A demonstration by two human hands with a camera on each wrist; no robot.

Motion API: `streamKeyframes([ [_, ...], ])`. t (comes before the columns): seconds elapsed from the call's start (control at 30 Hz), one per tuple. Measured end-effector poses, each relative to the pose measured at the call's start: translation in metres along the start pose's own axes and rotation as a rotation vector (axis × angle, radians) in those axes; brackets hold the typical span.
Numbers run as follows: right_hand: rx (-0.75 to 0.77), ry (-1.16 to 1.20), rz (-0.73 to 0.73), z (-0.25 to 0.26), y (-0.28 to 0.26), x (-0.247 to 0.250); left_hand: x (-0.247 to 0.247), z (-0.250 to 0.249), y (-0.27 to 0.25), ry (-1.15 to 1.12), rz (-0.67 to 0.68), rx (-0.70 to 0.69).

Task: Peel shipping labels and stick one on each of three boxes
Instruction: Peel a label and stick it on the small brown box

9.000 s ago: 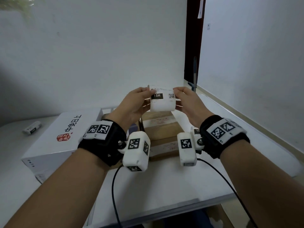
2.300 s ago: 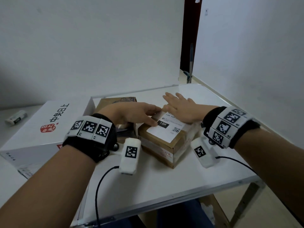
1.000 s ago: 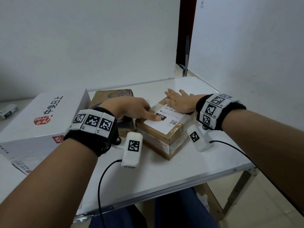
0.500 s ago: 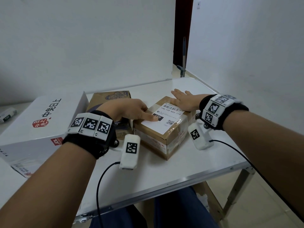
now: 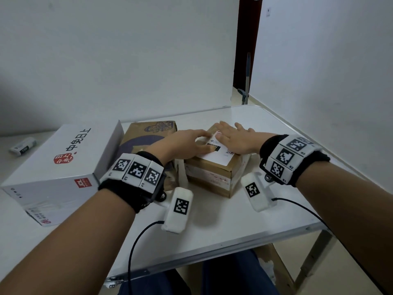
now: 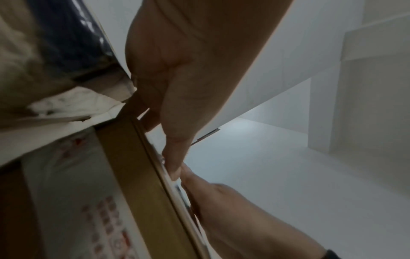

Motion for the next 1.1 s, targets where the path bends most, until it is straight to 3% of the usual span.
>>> streamKeyframes([
  [0.2,0.030,0.006,-0.029,0.003,0.016,-0.004,-0.001,0.019,-0.010,0.072,0.235,-0.001],
  [0.4,0.023,-0.077,-0.035,0.003,0.021,-0.006,0.000,0.015,-0.006,0.148,0.084,-0.058],
  [0.7,-0.050,-0.059,-0.072,0.007,0.001,-0.016,-0.002,0.019,-0.003,0.097,0.100,-0.016],
  [1.1,0.003,-0.019,-0.088,0.012,-0.032,-0.018,-0.004,0.022,-0.002,0.139,0.079,-0.023],
])
Point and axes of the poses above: each hand's wrist, its own y-axis towards the middle knuckle, its own x-axis out of the back of the hand, z = x × y, the point moved 7 cm from there along y, towards the middle knuckle, and after that the axes turned 11 degrees about -z, right-handed, at the moved point
